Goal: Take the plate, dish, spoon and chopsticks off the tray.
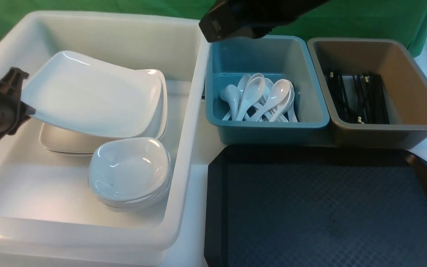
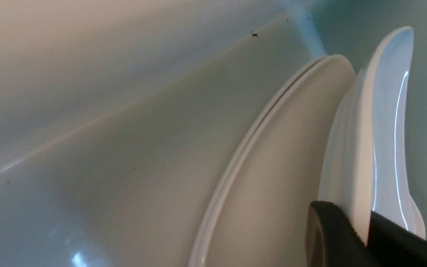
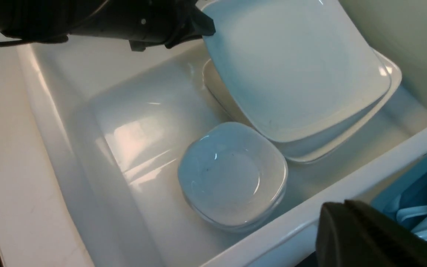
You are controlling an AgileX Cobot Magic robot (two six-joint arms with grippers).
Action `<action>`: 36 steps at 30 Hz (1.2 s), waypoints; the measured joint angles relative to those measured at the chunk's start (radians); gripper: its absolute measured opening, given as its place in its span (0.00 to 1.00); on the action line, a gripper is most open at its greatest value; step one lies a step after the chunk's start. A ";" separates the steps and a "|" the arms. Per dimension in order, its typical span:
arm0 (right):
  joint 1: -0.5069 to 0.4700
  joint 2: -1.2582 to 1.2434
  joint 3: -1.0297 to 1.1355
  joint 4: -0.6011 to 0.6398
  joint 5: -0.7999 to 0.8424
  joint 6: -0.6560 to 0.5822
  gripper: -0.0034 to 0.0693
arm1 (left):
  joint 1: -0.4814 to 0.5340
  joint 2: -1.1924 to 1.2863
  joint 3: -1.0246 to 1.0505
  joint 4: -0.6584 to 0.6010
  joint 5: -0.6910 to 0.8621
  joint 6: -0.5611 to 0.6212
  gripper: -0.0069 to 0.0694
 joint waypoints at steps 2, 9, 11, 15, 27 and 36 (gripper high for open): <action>0.000 0.000 0.000 0.022 -0.001 0.000 0.08 | 0.000 0.010 0.000 0.002 0.019 0.001 0.16; 0.000 0.000 0.000 0.035 0.006 0.000 0.08 | 0.000 0.017 0.000 0.118 0.093 -0.007 0.40; 0.000 0.000 0.000 0.036 0.012 0.000 0.08 | 0.000 0.017 0.000 0.181 0.118 -0.008 0.49; 0.000 0.000 0.000 0.037 0.024 0.000 0.08 | 0.000 0.016 0.000 0.326 0.170 -0.017 0.68; 0.000 0.000 0.000 0.037 0.055 0.000 0.08 | 0.000 -0.092 -0.004 0.624 0.206 -0.113 0.79; 0.000 0.000 0.000 0.037 0.072 0.010 0.08 | 0.000 -0.228 -0.008 0.858 0.269 -0.253 0.76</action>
